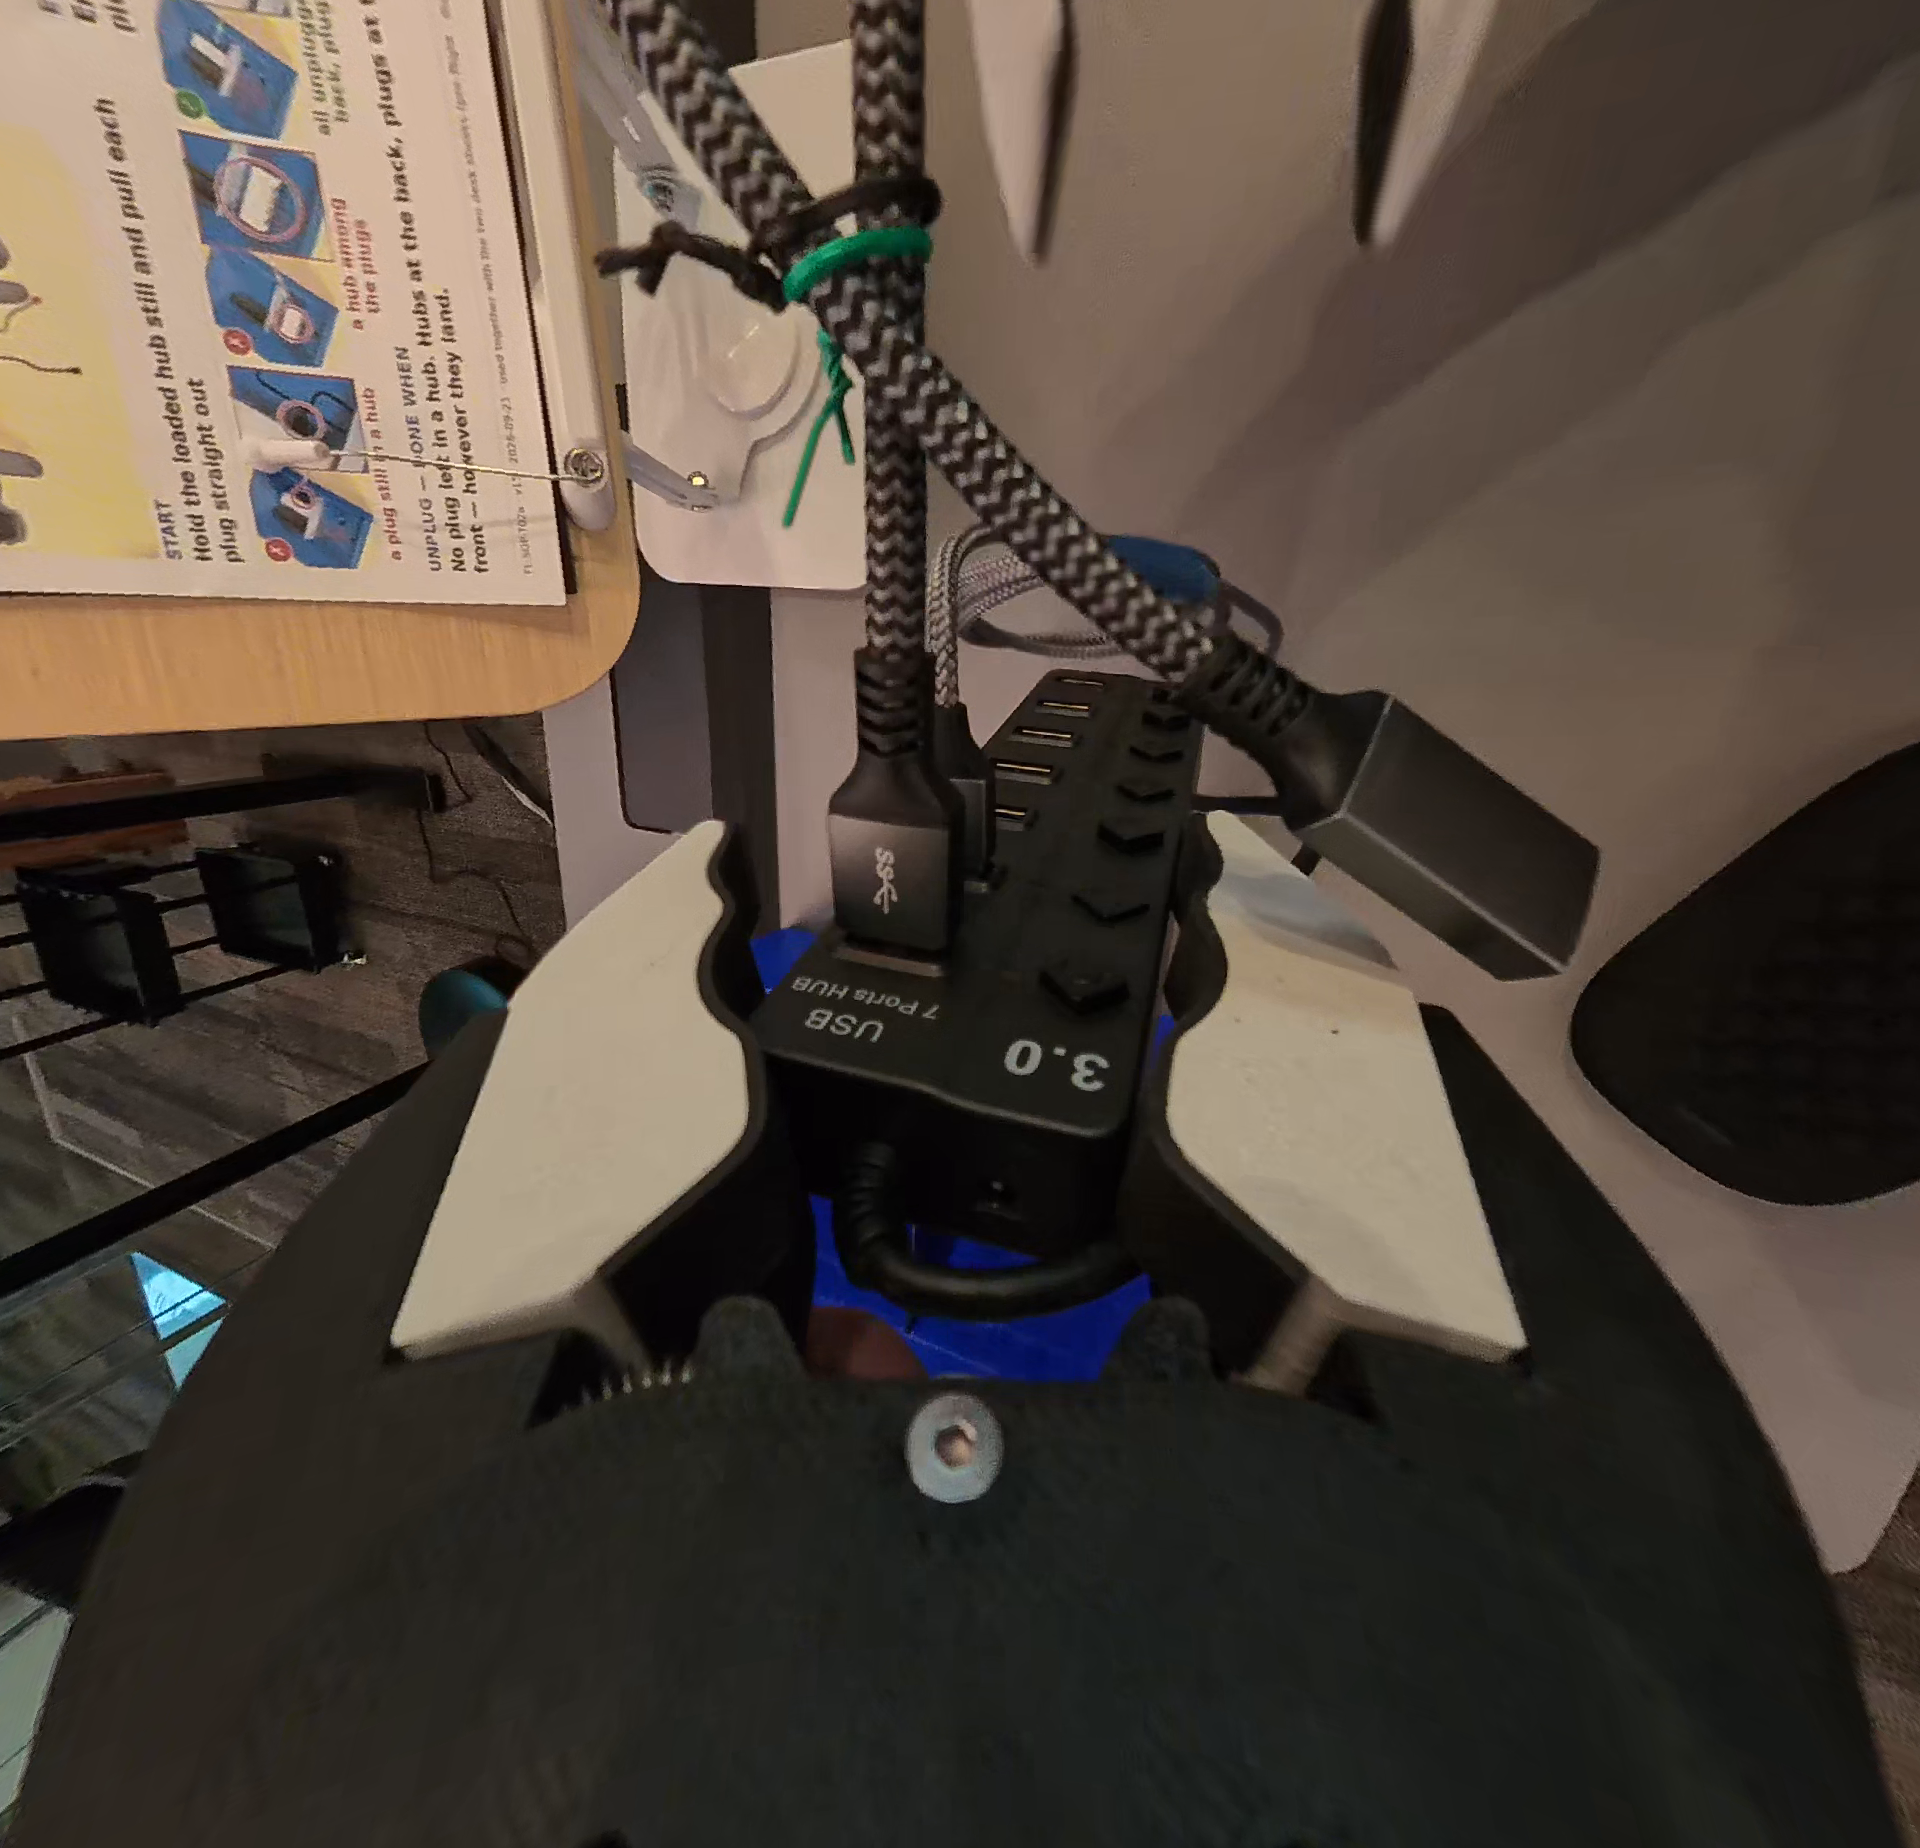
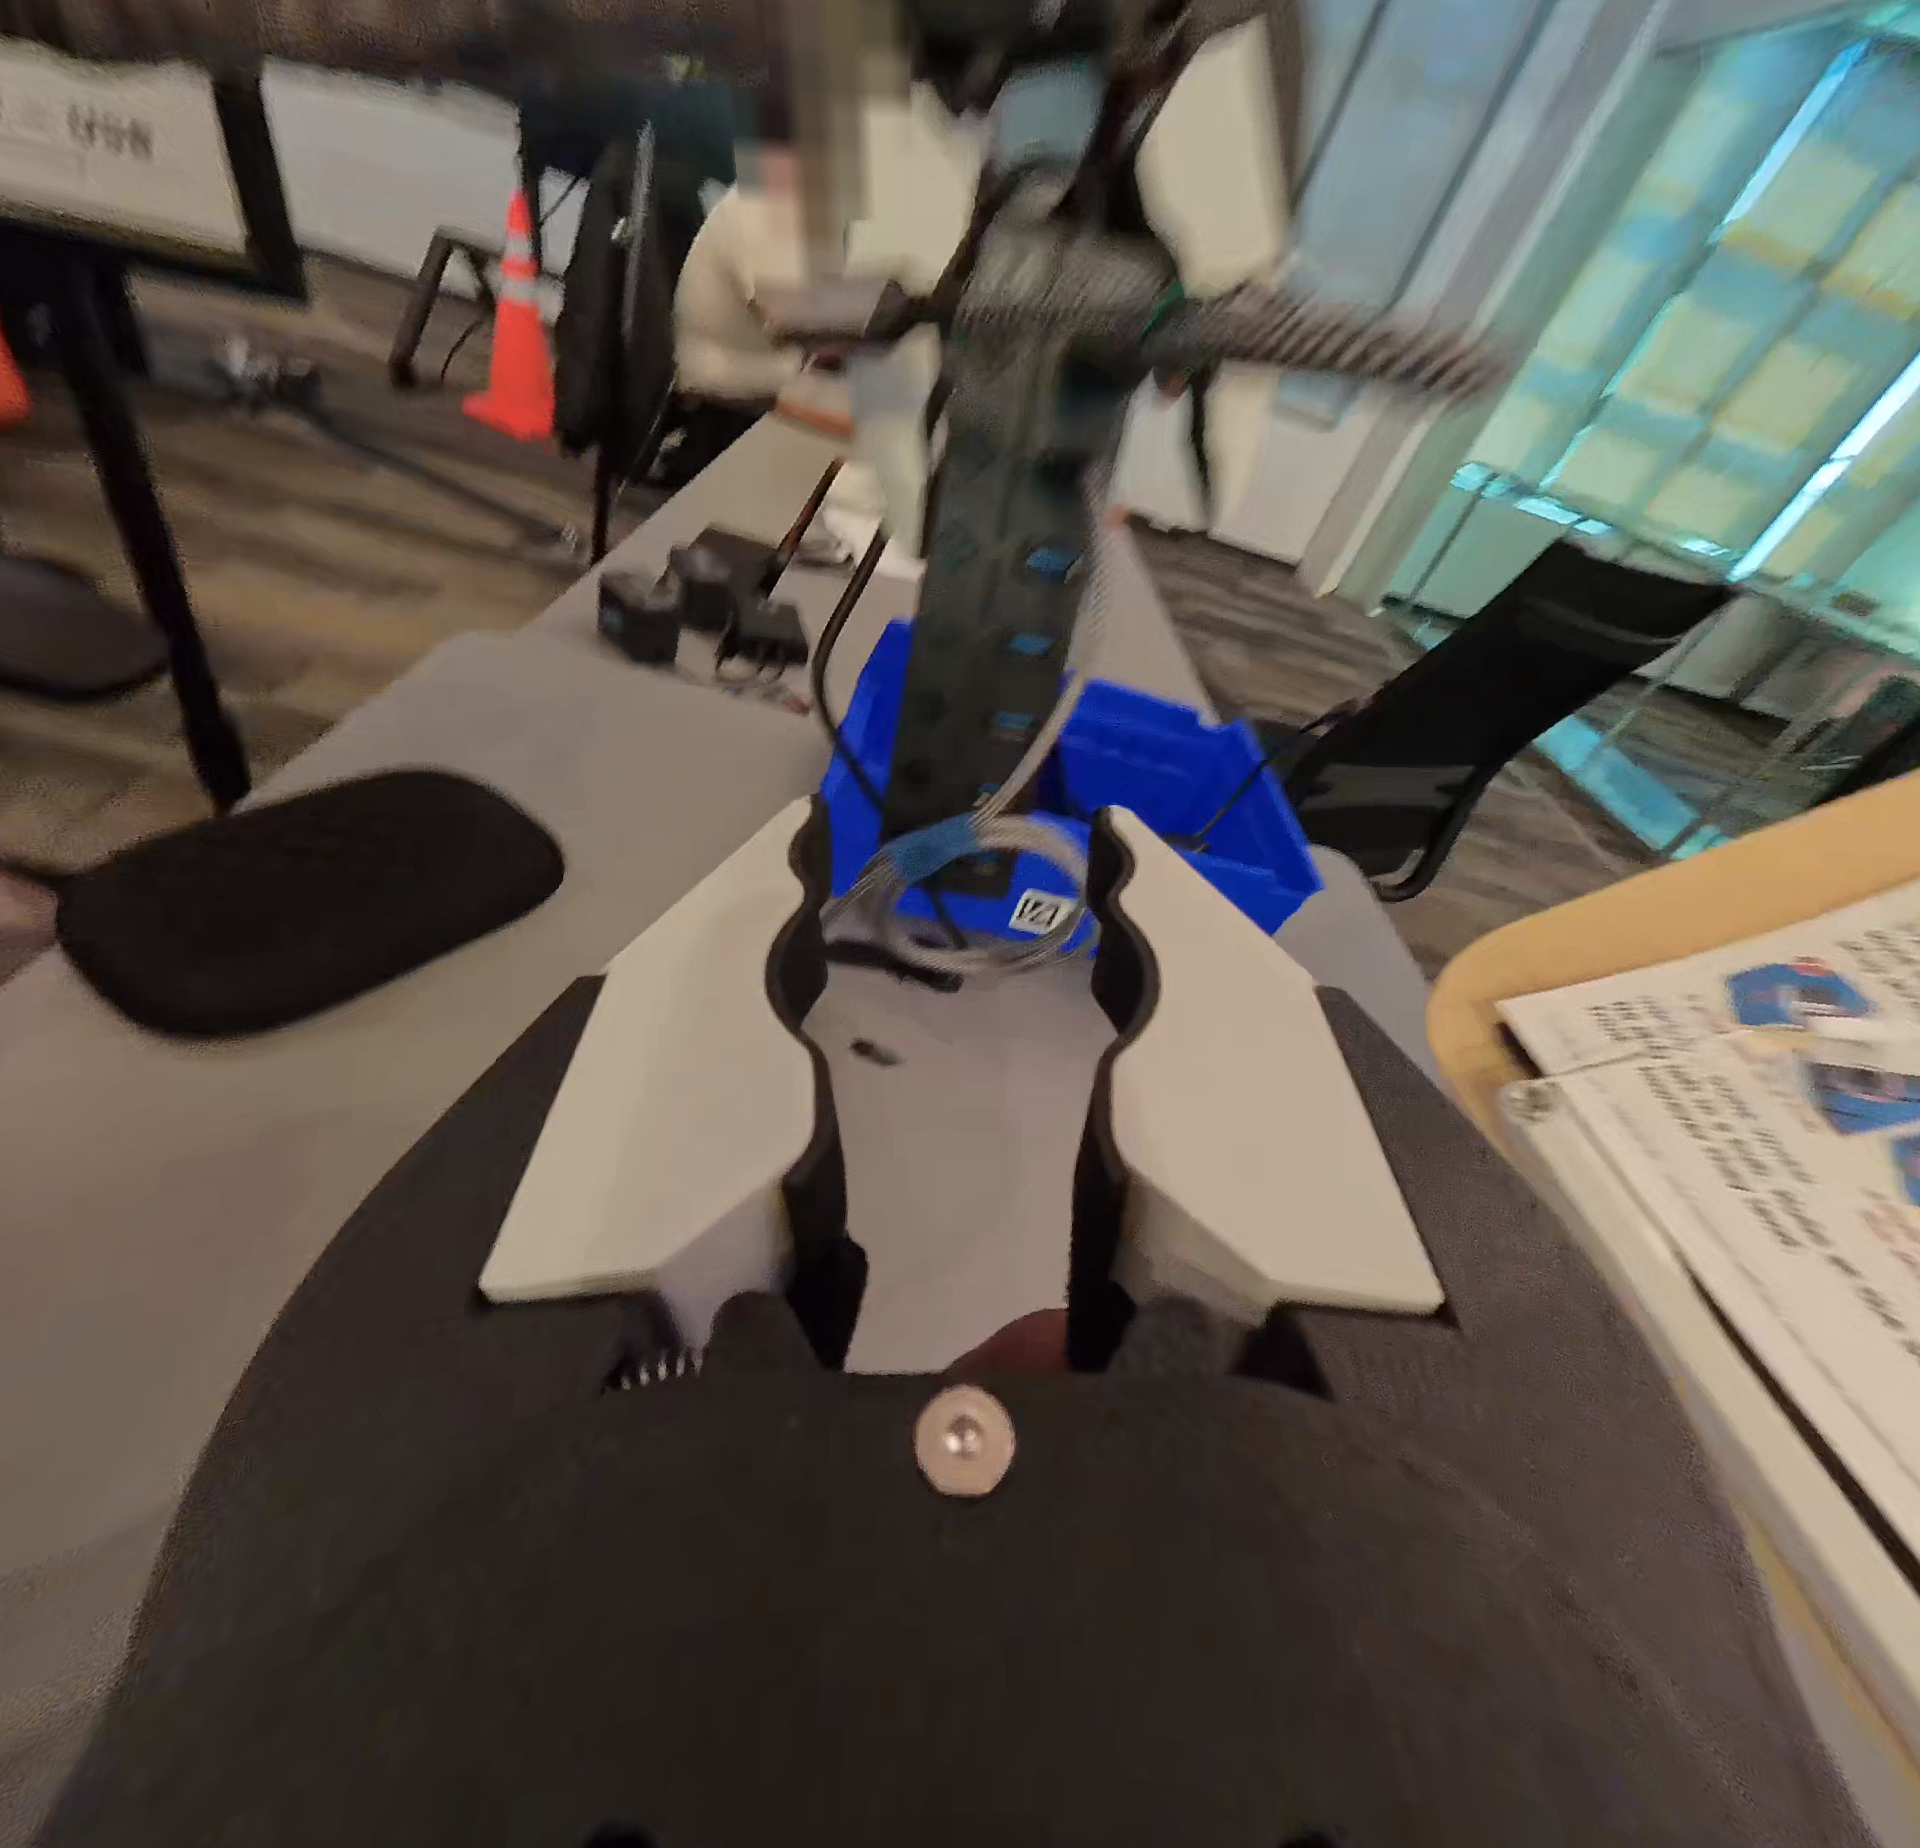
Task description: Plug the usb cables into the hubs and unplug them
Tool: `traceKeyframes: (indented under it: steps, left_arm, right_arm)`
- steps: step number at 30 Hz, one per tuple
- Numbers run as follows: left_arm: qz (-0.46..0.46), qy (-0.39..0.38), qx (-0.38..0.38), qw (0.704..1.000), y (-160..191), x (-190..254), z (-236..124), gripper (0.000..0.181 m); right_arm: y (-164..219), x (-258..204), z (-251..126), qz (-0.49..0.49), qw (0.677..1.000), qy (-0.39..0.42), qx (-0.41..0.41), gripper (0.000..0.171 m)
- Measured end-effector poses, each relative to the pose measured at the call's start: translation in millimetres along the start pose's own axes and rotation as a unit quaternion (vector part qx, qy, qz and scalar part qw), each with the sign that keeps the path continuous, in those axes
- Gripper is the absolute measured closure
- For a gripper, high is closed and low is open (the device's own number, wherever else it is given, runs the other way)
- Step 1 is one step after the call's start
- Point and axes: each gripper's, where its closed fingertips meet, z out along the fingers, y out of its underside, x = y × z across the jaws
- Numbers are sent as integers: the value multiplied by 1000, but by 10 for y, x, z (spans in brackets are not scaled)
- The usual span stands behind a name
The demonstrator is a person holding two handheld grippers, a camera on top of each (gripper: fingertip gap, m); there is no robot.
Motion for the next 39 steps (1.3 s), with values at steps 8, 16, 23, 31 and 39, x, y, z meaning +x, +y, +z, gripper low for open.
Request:
traceKeyframes:
  steps: [8,16,23,31,39]
  left_arm:
    - [29,30,-48,998,-38,108,281,104]
    - [64,51,-66,994,-284,248,506,104]
    - [67,53,-75,993,-264,251,626,104]
    - [53,53,-53,996,-321,212,600,104]
    - [37,41,-45,997,-348,90,456,104]
  right_arm:
    - [-914,-23,-337,-21,993,74,94,133]
    - [-439,185,134,21,991,132,-8,131]
    - [-113,202,184,89,992,81,-35,120]
    - [-374,403,-183,85,988,129,10,112]
    - [133,37,-450,91,992,-23,-82,127]
